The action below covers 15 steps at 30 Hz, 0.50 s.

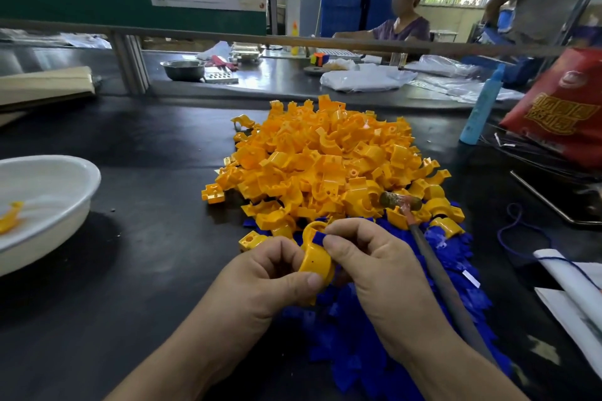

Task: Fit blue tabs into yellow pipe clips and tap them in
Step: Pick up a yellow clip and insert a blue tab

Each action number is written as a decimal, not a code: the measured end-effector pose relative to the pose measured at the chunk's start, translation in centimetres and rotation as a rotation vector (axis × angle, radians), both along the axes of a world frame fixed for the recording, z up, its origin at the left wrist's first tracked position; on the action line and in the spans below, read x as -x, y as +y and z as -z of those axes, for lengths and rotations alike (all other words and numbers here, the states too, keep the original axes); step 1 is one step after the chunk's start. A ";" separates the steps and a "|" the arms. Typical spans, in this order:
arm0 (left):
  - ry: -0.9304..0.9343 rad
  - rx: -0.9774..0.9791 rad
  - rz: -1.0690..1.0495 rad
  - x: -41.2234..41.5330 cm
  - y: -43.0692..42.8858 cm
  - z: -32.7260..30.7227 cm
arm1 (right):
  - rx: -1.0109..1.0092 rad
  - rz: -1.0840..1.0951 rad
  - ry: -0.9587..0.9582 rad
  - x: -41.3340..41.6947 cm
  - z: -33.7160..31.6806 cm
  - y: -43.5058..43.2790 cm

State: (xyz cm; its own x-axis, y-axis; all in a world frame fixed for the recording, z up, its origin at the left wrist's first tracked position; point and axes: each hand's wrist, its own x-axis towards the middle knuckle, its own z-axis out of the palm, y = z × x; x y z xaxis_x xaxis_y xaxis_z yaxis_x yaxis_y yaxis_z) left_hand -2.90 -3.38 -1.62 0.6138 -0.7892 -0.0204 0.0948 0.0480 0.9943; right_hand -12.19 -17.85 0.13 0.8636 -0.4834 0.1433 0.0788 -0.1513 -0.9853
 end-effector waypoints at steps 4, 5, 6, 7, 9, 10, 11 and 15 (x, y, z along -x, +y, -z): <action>-0.089 -0.057 0.020 0.1 0.2 0.0 | -0.227 -0.067 0.031 -0.1 0.4 -0.6; -0.104 -0.062 0.023 0.1 0.2 0.0 | -0.278 -0.089 0.038 -0.1 0.5 -0.8; -0.117 -0.066 0.026 0.1 0.3 0.0 | -0.318 -0.112 0.051 0.0 0.6 -1.0; -0.129 -0.074 0.030 0.1 0.3 -0.1 | -0.337 -0.134 0.063 0.0 0.6 -1.2; -0.147 -0.099 0.038 0.3 0.4 -0.3 | -0.340 -0.158 0.060 0.0 0.6 -1.3; -0.152 -0.113 0.031 0.4 0.4 -0.4 | -0.331 -0.157 0.044 0.1 0.6 -1.4; -0.159 -0.127 0.011 0.4 0.3 -0.4 | -0.304 -0.152 0.024 0.1 0.5 -1.4; -0.098 -0.125 -0.101 0.4 -0.2 0.0 | -0.045 -0.148 -0.026 0.4 -0.1 -0.7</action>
